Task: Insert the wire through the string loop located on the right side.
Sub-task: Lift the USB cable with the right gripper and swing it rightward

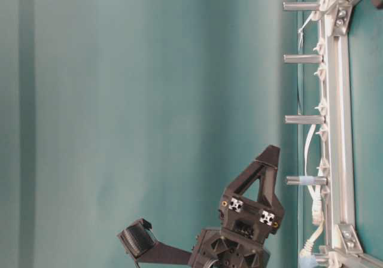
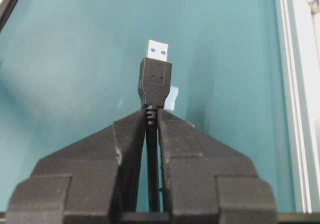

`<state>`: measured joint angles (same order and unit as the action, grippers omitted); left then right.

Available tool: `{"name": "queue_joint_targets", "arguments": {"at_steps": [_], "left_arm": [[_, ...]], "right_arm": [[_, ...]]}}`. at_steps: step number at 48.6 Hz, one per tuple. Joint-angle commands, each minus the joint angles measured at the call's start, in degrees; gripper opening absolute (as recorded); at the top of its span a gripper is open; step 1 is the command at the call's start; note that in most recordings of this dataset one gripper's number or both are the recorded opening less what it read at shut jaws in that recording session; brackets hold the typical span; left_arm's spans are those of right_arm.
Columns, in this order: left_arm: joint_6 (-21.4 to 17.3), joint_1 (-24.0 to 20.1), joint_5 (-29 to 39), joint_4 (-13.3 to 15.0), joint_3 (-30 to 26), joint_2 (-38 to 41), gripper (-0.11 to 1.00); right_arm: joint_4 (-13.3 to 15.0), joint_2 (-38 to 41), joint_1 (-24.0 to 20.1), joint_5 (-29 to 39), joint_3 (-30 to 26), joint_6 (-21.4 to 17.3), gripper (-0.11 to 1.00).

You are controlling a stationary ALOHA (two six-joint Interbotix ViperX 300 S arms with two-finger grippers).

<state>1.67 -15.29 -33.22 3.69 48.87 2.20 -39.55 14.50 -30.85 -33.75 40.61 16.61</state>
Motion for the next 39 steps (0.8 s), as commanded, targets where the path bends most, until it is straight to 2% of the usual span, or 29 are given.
{"name": "queue_joint_targets", "arguments": {"at_steps": [1, 20, 39], "left_arm": [[0.44, 0.18, -0.35, 0.00, -0.44, -0.97, 0.67], [0.44, 0.18, -0.26, -0.09, -0.53, -0.97, 0.67], [0.44, 0.18, -0.35, -0.09, -0.53, -0.97, 0.67]], "right_arm": [[-0.09, -3.08, -0.18, 0.09, 0.26, 0.09, 0.11], [-0.09, -12.13, -2.37, 0.62, 9.05, 0.09, 0.11], [-0.09, -19.95, -4.31, 6.15, 16.61, -0.18, 0.11]]}}
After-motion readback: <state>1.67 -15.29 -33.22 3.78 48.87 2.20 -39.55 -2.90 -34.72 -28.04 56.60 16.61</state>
